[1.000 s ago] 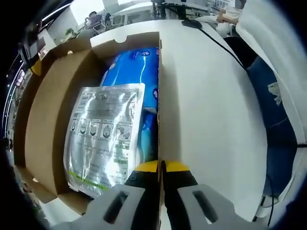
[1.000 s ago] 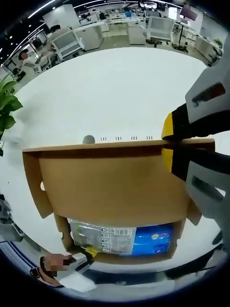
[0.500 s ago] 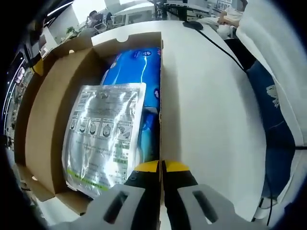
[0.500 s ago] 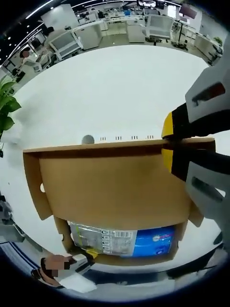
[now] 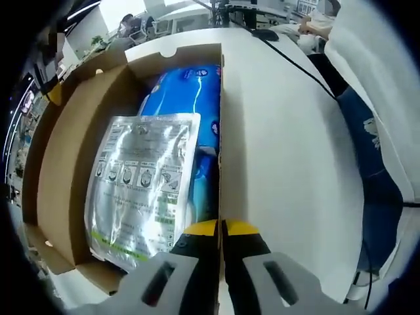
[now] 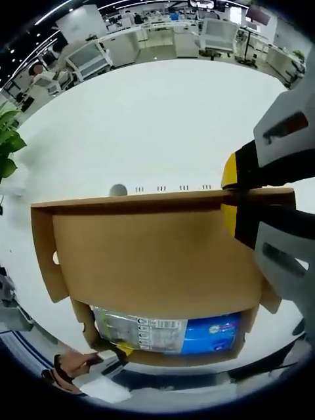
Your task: Operate the shoe box by opening the lid, removing the specified soft item, and placing it in the target area until the item is outside and the box remains undamaged.
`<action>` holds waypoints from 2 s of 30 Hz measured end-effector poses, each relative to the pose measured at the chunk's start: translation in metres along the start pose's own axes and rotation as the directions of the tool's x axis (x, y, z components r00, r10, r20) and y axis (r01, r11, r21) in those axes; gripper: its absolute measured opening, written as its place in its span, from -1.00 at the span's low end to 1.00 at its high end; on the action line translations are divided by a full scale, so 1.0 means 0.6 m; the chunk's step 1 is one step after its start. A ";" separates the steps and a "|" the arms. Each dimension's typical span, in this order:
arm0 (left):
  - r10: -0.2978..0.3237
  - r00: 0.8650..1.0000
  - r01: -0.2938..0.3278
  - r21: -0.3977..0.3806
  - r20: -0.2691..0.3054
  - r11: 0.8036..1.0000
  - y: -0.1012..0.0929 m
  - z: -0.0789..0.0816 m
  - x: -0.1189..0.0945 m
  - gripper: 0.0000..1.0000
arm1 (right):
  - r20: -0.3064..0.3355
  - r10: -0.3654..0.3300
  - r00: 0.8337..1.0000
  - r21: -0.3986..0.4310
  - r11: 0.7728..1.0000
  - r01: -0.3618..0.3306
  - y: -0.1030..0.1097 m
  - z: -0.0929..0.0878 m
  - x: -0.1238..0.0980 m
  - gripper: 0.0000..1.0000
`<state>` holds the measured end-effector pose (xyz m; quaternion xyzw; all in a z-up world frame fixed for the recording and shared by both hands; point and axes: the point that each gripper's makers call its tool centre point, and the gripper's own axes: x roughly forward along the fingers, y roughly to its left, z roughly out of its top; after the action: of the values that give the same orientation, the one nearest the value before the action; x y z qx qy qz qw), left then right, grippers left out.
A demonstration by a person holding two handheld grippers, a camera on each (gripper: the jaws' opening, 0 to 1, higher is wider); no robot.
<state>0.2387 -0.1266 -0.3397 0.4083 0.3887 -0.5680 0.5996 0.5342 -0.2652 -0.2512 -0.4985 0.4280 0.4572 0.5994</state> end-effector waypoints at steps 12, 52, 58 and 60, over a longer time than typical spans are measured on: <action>-0.003 1.000 0.003 -0.003 -0.002 1.000 0.001 0.001 0.000 -0.98 | 0.001 0.001 1.000 0.008 1.000 -0.001 0.017 0.003 -0.005 -0.89; -0.003 1.000 0.003 -0.007 0.002 1.000 0.006 0.004 0.003 -0.98 | -0.013 -0.018 1.000 0.018 1.000 0.019 0.016 -0.003 0.019 -0.84; -0.004 1.000 0.004 -0.010 -0.001 1.000 0.007 0.005 0.004 -0.98 | -0.015 -0.018 1.000 0.029 0.999 0.018 0.020 -0.004 0.023 -0.82; -0.004 1.000 0.004 -0.012 0.001 1.000 0.006 0.005 0.005 -0.98 | -0.015 -0.017 1.000 0.030 0.999 0.018 0.021 -0.004 0.023 -0.82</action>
<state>0.2426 -0.1302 -0.3410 0.4038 0.3927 -0.5671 0.6010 0.5246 -0.2646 -0.2676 -0.4964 0.4350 0.4417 0.6076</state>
